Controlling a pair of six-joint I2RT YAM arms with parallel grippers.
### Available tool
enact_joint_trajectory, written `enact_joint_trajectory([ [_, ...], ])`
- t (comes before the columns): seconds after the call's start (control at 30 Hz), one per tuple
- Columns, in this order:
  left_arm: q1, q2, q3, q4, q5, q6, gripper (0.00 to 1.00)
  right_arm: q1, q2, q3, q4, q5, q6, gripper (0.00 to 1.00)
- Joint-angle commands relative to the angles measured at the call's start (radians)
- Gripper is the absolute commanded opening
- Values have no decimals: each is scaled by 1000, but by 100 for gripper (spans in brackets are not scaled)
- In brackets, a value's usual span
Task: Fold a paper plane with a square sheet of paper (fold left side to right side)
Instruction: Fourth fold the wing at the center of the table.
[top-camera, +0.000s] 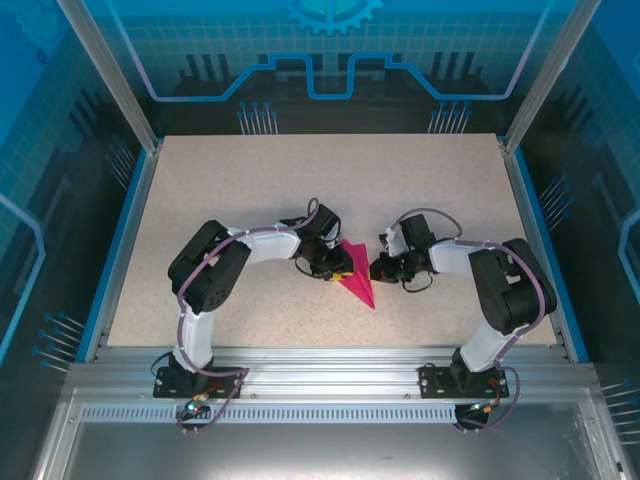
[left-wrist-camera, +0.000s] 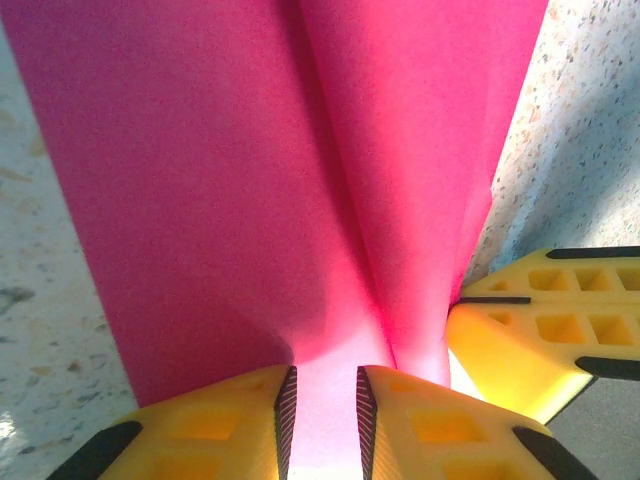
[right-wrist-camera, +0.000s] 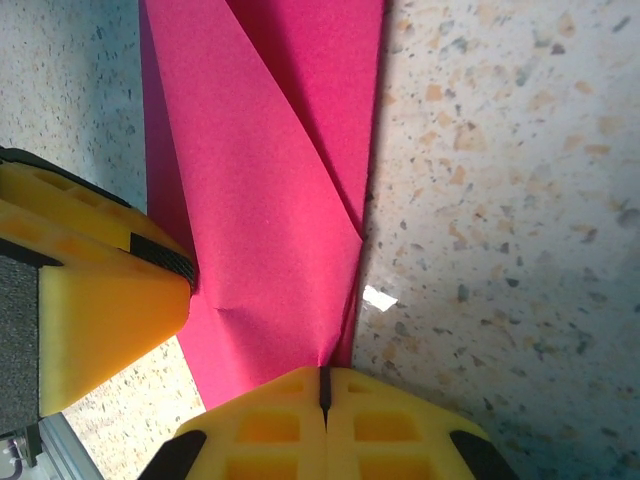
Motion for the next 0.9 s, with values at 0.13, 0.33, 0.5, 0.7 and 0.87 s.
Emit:
enact_joint_trajectory([
  [0.13, -8, 17, 14, -54, -30, 23, 28, 8, 21, 26, -31, 11, -17, 0],
  [0.33, -6, 5, 11, -50, -26, 24, 28, 17, 48, 45, -102, 57, -21, 0],
  [0.5, -6, -33, 27, -59, -16, 35, 31, 34, 85, 67, -163, 90, -36, 0],
  [0.7, -7, -81, 79, -108, -8, 57, 34, 42, 121, 80, -178, 102, -37, 0],
  [0.87, -5, -85, 120, -127, 3, 61, 33, 41, 122, 75, -175, 105, -37, 0],
])
